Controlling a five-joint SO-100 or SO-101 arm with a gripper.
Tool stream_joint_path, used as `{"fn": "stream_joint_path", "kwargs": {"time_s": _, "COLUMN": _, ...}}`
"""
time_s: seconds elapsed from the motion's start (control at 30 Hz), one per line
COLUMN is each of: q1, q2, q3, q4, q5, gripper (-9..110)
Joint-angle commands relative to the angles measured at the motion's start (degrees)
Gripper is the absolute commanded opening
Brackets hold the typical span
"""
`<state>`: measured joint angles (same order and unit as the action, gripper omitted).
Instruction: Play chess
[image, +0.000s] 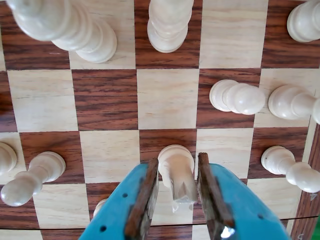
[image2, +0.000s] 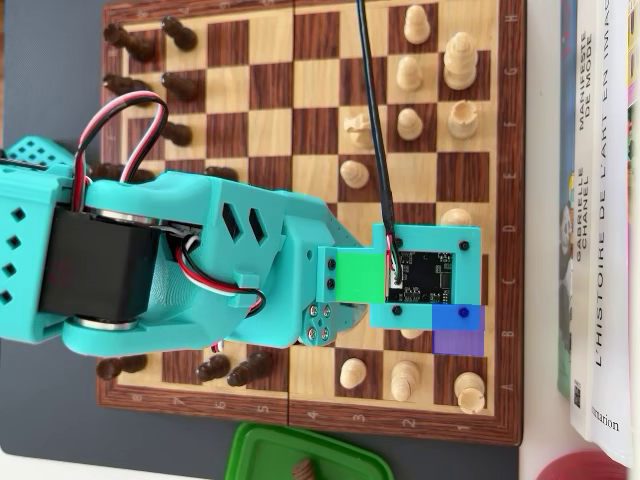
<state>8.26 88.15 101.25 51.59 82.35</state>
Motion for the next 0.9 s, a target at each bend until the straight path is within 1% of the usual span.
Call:
{"fn": "stream_joint_path", "kwargs": {"time_s": 0.0, "q1": 0.4, "q2": 4.4, "q3": -2.3, "q4": 0.1, "q5": -0.2, "gripper": 13}}
{"fn": "stream_joint_path", "kwargs": {"time_s": 0.4, "q1": 0.4, "q2": 12.7, "q3": 0.4, "q4": 0.0, "q5": 0.2, "gripper": 13}}
{"fn": "stream_joint_path", "kwargs": {"time_s": 0.87, "q1": 0.0, "q2": 32.3, "q3": 9.3, "q4": -0.5, "q5": 0.3, "gripper": 13}}
